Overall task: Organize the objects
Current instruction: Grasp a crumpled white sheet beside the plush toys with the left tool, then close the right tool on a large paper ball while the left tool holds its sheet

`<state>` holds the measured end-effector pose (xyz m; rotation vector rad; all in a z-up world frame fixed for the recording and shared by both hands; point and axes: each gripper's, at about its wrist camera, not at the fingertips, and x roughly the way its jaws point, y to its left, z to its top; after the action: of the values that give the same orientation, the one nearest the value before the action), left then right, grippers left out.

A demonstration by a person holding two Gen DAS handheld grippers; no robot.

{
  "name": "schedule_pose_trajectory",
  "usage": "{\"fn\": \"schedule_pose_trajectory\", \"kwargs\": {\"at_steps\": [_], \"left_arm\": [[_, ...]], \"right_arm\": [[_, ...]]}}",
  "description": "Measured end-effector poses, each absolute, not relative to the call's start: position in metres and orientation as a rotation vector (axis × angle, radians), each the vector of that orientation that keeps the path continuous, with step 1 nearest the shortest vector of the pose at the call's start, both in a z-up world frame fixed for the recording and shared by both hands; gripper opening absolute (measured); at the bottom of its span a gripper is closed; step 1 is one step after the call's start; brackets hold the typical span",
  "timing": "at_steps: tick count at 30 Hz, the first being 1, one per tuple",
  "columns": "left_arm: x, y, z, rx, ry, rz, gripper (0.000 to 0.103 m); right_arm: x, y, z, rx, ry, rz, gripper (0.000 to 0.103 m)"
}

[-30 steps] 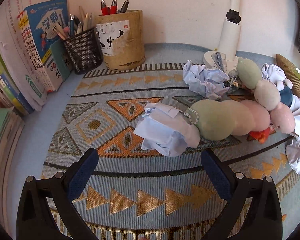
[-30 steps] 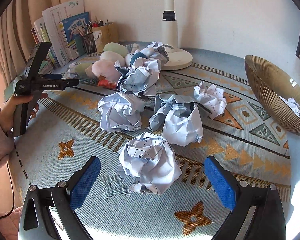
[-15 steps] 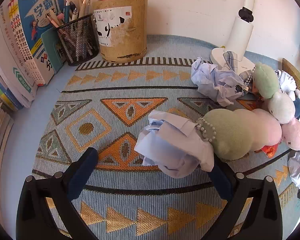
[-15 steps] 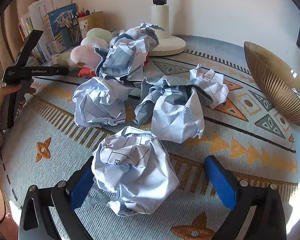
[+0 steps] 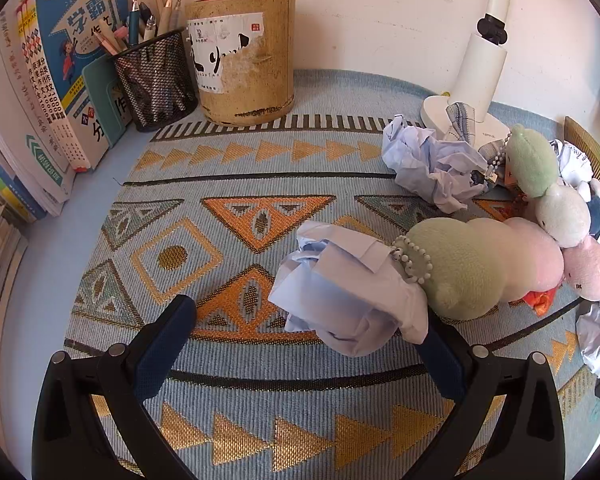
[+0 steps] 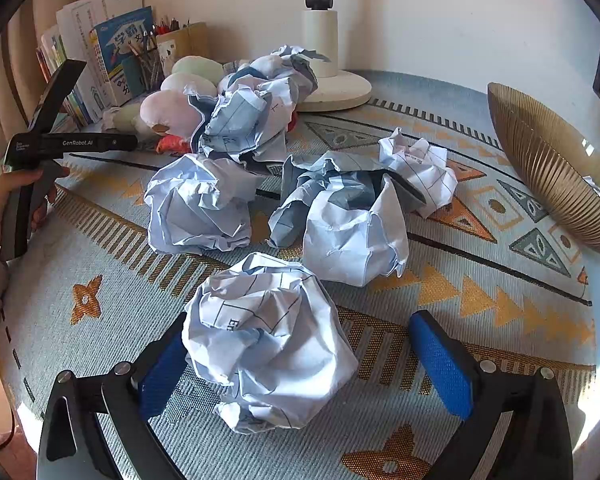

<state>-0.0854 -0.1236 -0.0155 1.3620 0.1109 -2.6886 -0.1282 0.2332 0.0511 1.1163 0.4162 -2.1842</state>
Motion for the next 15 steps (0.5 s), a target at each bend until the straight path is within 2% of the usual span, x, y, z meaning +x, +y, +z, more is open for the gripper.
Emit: {"fn": "schedule_pose_trajectory", "kwargs": {"at_steps": [15], "left_arm": [[-0.0867,-0.1227,-0.016,1.362,0.111,-2.687,0.103]], "right_arm": [[-0.128,0.2336,0.0517,1.117,0.417,-2.184,0.103]]}}
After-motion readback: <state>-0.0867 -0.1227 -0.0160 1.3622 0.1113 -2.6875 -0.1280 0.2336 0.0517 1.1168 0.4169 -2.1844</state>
